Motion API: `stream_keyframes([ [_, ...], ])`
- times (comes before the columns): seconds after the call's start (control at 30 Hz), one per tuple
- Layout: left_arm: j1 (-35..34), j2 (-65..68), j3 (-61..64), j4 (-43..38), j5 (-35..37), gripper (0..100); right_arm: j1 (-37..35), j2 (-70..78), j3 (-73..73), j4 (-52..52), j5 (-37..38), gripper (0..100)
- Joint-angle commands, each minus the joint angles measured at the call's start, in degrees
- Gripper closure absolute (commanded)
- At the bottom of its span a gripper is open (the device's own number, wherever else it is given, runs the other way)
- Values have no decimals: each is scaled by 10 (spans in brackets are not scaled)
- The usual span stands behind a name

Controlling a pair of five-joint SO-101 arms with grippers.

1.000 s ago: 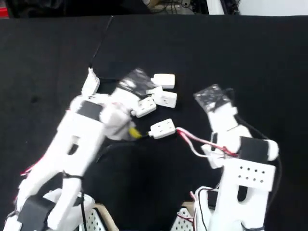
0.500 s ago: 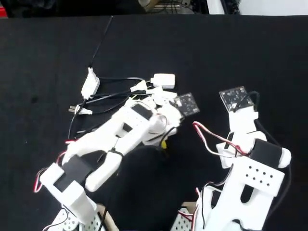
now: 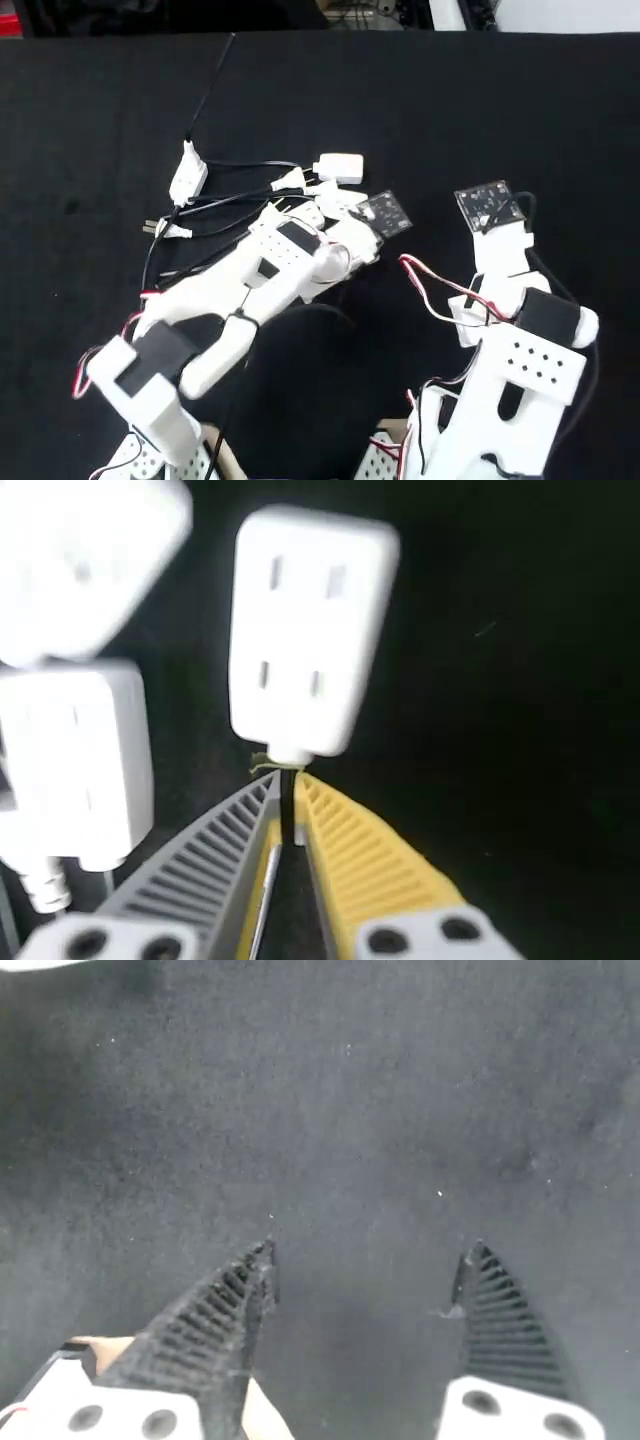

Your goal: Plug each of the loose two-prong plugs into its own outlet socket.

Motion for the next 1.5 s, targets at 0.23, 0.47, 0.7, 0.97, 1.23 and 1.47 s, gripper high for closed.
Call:
stream_keyframes([
  [0.23,-28,-85,-22,83,5,966,10,-7,-3,-9,3,722],
  [0.47,-21,-84,-29,-14,25,773,10,-7,-3,-9,3,722],
  [0.7,14,-23,-55,-84,-7,643,11,-6,0,-33,3,722],
  [0.97,-33,168,-203,-59,-13,644,10,-6,0,-33,3,722],
  [1.23,1,185,-238,28,-2,785,10,-6,0,-33,3,722],
  [1.47,1,144,-233,114,-2,978,10,-6,0,-33,3,722],
])
